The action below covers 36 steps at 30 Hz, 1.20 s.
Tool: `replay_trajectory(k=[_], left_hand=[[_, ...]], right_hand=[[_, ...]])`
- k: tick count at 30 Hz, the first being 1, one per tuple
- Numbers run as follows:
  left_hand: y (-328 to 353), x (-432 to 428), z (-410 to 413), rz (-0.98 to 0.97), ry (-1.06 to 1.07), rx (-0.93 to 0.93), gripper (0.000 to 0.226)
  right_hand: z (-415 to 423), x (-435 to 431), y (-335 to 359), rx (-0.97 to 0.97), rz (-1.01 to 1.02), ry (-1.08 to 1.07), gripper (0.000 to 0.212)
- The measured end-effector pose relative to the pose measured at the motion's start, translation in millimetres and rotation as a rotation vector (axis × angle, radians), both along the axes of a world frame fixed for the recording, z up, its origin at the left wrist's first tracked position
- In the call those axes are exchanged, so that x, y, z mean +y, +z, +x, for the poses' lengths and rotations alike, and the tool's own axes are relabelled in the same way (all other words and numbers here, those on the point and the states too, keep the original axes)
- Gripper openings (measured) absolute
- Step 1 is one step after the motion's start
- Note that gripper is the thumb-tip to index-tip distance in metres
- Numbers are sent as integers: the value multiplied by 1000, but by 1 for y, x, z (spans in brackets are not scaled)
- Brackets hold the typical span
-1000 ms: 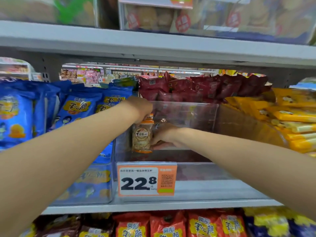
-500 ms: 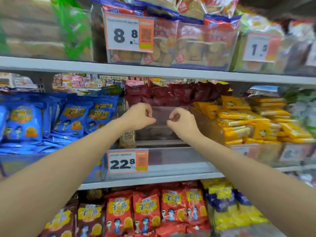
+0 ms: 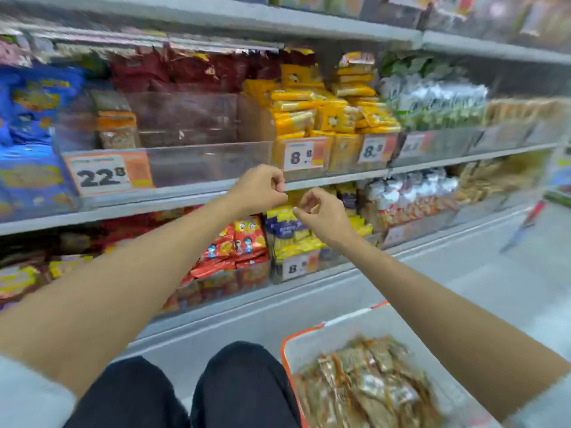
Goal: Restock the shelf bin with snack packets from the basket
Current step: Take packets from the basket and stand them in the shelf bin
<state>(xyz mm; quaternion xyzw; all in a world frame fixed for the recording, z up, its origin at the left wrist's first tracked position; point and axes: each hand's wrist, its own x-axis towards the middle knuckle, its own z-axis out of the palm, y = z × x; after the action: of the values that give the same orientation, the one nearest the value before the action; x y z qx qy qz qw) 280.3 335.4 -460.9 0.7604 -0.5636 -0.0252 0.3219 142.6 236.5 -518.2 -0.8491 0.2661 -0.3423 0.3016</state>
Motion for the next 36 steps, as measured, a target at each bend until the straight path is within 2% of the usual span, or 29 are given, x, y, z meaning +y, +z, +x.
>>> replay_trajectory(k=[5,9,14,16,19,21,24,27,28,30,32,36], left_hand=[[-88,-30,-49,170,-55,139,33],[-163,-47,-80,292,-76,284,29],[-251,-51,-110,487,-85,518,11],[-284,-45,-118,585,-54,694,9],[-324,-27,-125,710,84,932,8],[-341,-21,-123,733,138,942,16],[-347,-26,-119,714,152,971,15],[-344,-34,-119,694,157,1018,10],[-344,-35,-120,691,154,1031,9],[-344,-36,-122,702,131,1036,10],[-345,-35,-122,714,112,1035,11],[-341,-33,-122,711,131,1035,13]], right_hand=[[-53,-16,-86,26,185,-145,25],[-92,-26,-155,149,394,-203,15],[-137,-26,-253,456,624,-219,15],[-155,-20,-292,588,710,-251,7],[-182,-3,-351,827,819,-261,27],[-201,17,-378,1007,846,-201,34],[-214,46,-405,1215,921,-102,36],[-210,63,-425,1364,777,-18,14],[-208,66,-433,1381,712,-12,18],[-207,64,-444,1328,704,-78,27],[-204,56,-442,1226,708,-159,21],[-189,32,-407,753,840,-336,23]])
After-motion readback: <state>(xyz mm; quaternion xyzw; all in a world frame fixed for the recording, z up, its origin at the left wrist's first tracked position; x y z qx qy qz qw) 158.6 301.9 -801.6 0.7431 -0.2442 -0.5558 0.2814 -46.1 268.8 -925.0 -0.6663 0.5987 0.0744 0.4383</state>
